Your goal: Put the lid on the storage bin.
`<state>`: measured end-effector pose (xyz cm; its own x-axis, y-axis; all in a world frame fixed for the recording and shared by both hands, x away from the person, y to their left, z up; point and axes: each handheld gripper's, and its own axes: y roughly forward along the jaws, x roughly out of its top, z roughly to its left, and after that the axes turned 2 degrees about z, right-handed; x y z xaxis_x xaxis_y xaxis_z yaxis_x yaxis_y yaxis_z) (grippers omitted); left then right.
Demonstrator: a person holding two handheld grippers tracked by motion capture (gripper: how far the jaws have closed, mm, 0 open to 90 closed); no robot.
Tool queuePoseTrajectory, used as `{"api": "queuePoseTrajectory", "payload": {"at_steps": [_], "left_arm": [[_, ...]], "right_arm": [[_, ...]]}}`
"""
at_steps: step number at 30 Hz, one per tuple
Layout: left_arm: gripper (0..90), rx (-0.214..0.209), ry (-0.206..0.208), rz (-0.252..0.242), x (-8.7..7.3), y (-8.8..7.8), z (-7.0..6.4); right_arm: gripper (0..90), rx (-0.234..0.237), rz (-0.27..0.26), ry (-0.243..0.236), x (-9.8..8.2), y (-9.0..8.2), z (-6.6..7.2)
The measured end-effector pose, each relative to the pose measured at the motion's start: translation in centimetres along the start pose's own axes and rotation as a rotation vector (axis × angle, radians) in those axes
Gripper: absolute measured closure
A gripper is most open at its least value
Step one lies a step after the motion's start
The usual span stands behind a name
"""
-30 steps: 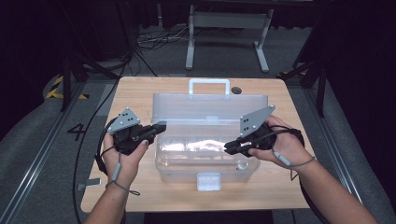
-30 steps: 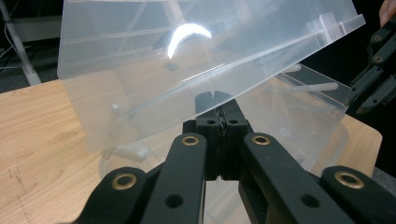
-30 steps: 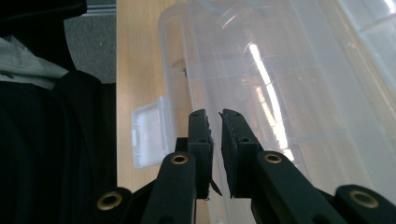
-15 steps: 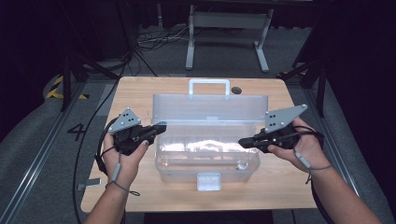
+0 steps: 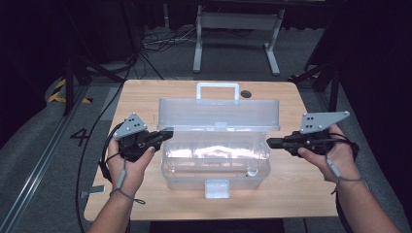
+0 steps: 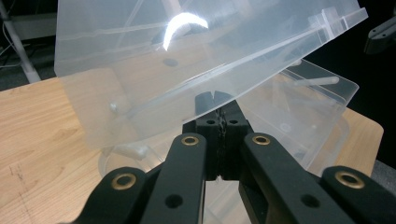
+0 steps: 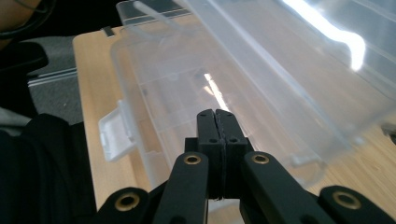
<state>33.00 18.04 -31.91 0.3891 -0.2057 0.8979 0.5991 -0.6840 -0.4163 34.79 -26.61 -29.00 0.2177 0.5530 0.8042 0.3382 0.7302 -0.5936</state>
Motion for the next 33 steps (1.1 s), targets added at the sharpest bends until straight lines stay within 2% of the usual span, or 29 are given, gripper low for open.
{"api": "queuePoseTrajectory", "payload": {"at_steps": [4,10,19,25,33], "left_arm": [[89.4,0.0,-0.003,0.009,-0.2,0.0,-0.1],[89.1,0.001,-0.002,0.019,-0.4,-0.1,-0.3],[87.9,-0.003,0.008,0.037,-0.8,-0.4,-0.5],[87.6,-0.01,0.012,0.059,-1.2,-0.5,-0.7],[86.6,-0.028,0.034,0.086,-1.5,-0.5,-0.8]], "right_arm": [[90.0,-0.044,-0.054,0.074,-1.3,-0.8,-0.8],[90.0,-0.048,-0.095,0.127,-2.4,-1.0,-1.5],[90.0,-0.04,-0.124,0.157,-3.4,-0.9,-1.5],[90.0,-0.027,-0.145,0.207,-4.2,-0.5,-1.1],[90.0,-0.026,-0.148,0.24,-4.7,-0.4,-0.8]]}}
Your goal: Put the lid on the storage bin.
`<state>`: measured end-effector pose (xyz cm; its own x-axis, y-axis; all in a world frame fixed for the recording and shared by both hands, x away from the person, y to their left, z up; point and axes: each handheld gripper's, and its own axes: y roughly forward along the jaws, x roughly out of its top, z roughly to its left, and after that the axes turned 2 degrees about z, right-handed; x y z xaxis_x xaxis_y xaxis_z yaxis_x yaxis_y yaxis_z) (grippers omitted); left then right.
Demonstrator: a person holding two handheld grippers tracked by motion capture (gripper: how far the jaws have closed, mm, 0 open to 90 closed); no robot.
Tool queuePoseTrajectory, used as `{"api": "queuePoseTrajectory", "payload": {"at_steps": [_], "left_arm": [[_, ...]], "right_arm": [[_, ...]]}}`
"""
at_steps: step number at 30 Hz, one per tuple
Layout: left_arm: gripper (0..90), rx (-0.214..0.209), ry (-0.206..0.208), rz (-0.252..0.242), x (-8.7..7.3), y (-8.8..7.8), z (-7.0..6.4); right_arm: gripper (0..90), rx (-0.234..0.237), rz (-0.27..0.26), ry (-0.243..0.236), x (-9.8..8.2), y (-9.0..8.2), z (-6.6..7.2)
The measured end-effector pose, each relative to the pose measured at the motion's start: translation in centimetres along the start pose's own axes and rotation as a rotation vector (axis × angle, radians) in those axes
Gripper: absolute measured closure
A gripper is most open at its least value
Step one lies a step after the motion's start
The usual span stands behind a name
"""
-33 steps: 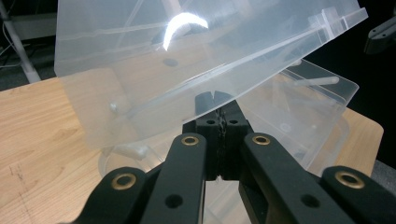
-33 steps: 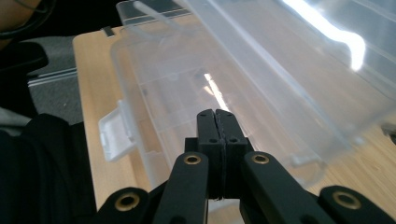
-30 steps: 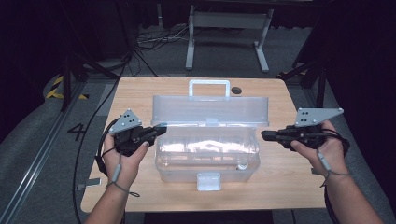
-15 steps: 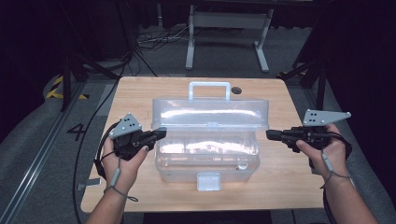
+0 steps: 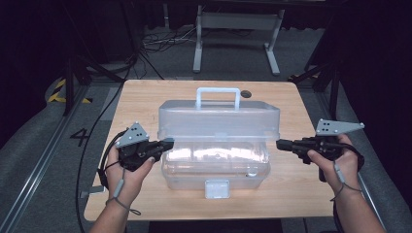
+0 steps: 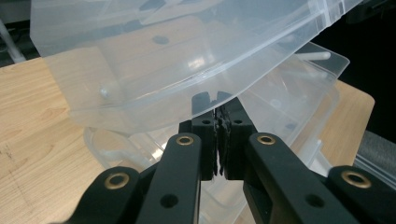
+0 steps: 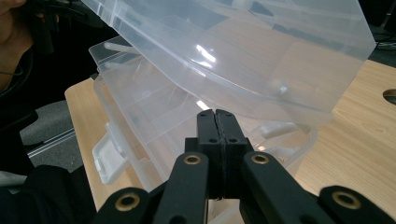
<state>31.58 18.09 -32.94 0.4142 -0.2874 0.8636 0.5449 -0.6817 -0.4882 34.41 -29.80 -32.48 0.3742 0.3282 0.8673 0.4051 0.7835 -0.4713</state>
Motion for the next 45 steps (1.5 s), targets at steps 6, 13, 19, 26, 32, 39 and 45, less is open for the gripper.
{"api": "queuePoseTrajectory", "payload": {"at_steps": [6,13,19,26,32,39,45], "left_arm": [[86.6,-0.011,0.006,0.027,-0.2,0.1,-0.1],[85.8,-0.022,0.009,0.054,-0.5,0.2,-0.2],[84.7,-0.037,0.003,0.075,-0.8,0.3,-0.3],[84.1,-0.039,-0.001,0.098,-1.2,0.3,-0.5],[82.0,-0.039,-0.005,0.109,-1.4,0.1,-0.6],[81.4,-0.043,-0.021,0.143,-2.0,-0.3,-0.7],[80.1,-0.058,-0.025,0.17,-2.3,-0.2,-0.6]], "right_arm": [[90.0,-0.002,-0.001,0.016,-0.6,0.1,0.1],[90.0,-0.001,0.01,0.019,-1.0,0.2,0.4],[90.0,-0.012,0.017,0.036,-1.3,0.2,0.6],[90.0,-0.006,0.019,0.057,-1.9,0.4,0.8],[90.0,0.002,0.025,0.063,-2.1,0.3,0.9],[90.0,0.001,0.054,0.058,-2.5,0.4,1.2],[90.0,0.005,0.077,0.06,-2.8,0.6,1.4]]}}
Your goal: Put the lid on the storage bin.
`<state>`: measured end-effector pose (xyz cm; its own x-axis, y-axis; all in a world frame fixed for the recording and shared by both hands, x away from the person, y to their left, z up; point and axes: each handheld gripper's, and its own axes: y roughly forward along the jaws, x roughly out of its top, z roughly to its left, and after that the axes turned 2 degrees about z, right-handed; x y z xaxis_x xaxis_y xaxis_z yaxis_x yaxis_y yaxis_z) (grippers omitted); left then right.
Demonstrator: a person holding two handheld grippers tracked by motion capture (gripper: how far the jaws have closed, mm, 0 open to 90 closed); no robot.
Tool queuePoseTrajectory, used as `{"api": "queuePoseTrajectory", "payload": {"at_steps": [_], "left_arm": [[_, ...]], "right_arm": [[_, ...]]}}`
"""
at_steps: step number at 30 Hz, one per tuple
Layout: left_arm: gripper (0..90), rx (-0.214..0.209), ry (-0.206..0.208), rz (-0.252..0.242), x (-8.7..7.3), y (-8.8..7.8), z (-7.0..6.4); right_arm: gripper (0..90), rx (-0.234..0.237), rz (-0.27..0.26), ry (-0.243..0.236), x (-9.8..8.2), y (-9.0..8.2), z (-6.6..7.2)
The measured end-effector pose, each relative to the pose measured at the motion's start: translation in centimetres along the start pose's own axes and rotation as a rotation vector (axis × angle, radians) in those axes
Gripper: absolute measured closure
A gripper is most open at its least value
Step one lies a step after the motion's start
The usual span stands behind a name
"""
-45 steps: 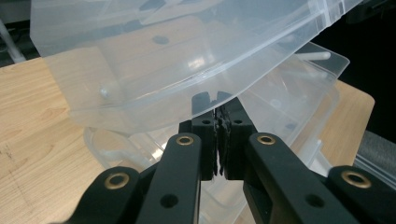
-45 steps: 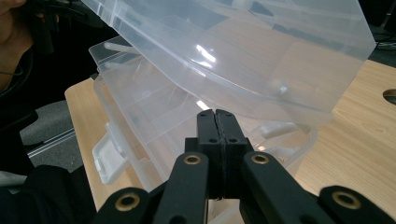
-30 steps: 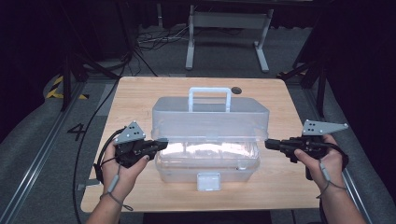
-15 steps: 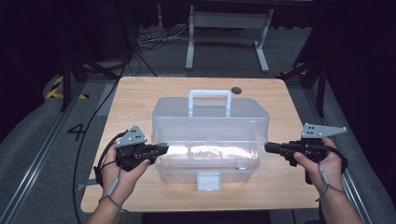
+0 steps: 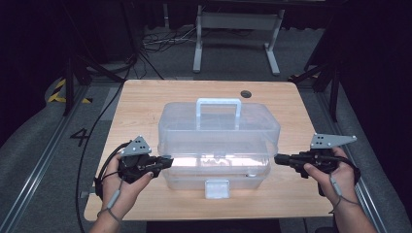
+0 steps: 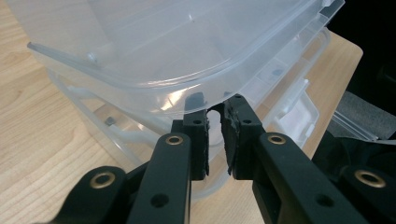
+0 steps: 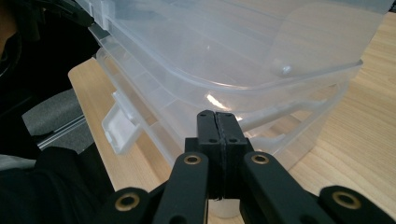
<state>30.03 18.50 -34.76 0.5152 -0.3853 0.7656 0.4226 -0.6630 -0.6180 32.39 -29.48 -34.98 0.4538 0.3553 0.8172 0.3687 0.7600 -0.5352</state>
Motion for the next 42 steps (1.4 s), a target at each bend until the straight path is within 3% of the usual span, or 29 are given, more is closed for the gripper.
{"api": "queuePoseTrajectory", "payload": {"at_steps": [9,20,23,42], "left_arm": [[79.2,0.003,0.002,0.001,-0.3,-0.5,-0.2],[77.6,0.012,-0.023,0.011,-0.9,-1.1,0.3],[77.6,0.016,-0.021,0.023,-0.9,-1.1,0.4],[74.9,0.014,0.0,0.105,-1.9,-0.7,0.5]], "right_arm": [[90.0,0.001,0.008,0.006,-0.3,0.0,0.2],[90.0,-0.015,0.031,-0.003,-0.5,0.0,0.4],[90.0,-0.03,0.038,-0.011,-0.6,0.0,0.4],[90.0,-0.009,0.101,-0.015,-1.6,0.8,0.8]]}}
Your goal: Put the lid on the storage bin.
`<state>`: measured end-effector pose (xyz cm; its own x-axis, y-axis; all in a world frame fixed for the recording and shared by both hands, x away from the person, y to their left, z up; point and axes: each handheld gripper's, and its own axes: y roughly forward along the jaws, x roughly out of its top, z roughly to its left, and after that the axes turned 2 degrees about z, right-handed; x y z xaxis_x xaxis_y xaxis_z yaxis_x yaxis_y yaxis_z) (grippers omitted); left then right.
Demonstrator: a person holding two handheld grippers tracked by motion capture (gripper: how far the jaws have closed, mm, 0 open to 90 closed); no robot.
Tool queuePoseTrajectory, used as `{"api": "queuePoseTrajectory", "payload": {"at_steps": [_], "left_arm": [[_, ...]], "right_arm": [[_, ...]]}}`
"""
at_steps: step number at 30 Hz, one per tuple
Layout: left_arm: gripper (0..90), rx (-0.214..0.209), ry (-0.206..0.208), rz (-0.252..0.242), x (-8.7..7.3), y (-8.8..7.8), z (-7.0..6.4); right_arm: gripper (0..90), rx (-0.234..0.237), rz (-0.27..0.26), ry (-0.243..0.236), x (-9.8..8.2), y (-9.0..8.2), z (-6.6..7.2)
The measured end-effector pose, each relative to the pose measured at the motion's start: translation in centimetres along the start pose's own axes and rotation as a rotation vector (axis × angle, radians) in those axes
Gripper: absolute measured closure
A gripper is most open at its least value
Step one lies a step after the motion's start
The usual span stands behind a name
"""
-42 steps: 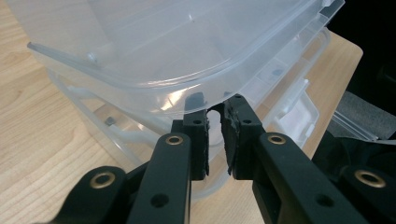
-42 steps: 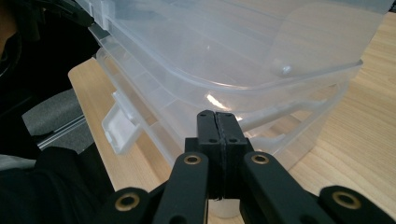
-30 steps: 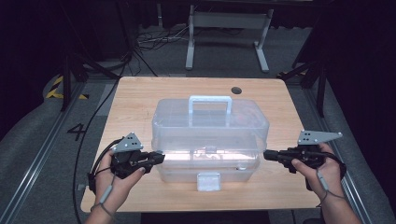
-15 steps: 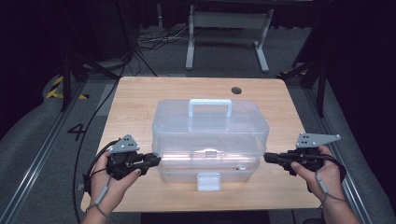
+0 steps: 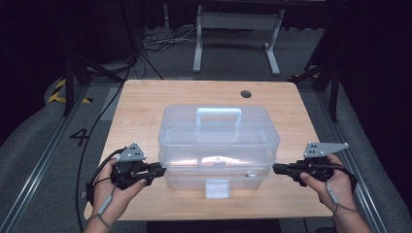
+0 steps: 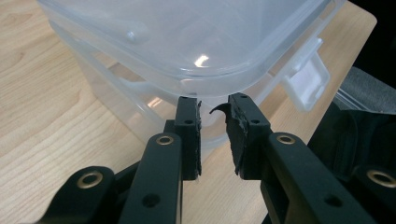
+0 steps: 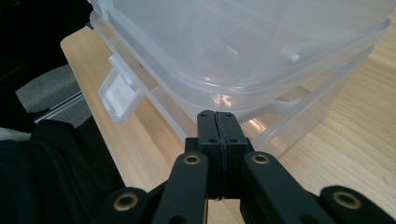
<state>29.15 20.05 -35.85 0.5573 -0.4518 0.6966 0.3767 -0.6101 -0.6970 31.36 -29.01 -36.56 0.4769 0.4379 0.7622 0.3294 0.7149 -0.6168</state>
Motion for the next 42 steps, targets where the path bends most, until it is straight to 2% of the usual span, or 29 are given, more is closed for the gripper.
{"api": "queuePoseTrajectory", "payload": {"at_steps": [3,13,23,27,28,31,35,36,39,41,42], "left_arm": [[74.6,-0.003,-0.012,0.016,-0.2,0.1,0.0],[74.0,0.016,0.013,0.104,-0.2,0.7,-0.1],[74.1,0.022,0.024,0.147,-0.3,1.0,0.0],[72.9,0.023,0.024,0.182,-0.5,1.4,0.1],[67.2,0.02,0.015,0.169,-0.5,1.3,0.2],[66.3,0.0,0.009,0.148,-0.5,0.8,0.3],[60.2,0.001,-0.001,0.124,-0.6,-0.1,0.6],[58.3,0.015,-0.012,0.094,-0.6,-0.8,0.8],[55.3,0.018,-0.019,0.066,-0.5,-1.4,0.9],[52.8,0.037,-0.027,0.034,-0.4,-1.9,1.1],[50.1,0.055,-0.04,0.009,-0.3,-2.3,1.4]], "right_arm": [[90.0,0.001,0.02,0.002,-0.3,0.3,0.0],[90.0,0.005,0.078,-0.011,-0.7,0.9,0.2],[89.9,0.01,0.12,-0.003,-0.9,1.3,0.3],[89.1,0.009,0.13,0.005,-1.0,1.3,0.2],[88.5,0.013,0.135,0.005,-1.0,1.2,0.3],[88.1,0.015,0.132,0.002,-1.0,1.1,0.3],[85.7,0.013,0.131,0.006,-1.0,0.8,0.2],[83.7,0.013,0.12,0.012,-0.9,0.5,0.1],[77.9,0.019,0.099,0.024,-0.7,-0.2,-0.1],[75.8,0.021,0.092,0.028,-0.6,-0.4,-0.2],[70.0,0.008,0.082,0.035,-0.5,-0.7,-0.3]]}}
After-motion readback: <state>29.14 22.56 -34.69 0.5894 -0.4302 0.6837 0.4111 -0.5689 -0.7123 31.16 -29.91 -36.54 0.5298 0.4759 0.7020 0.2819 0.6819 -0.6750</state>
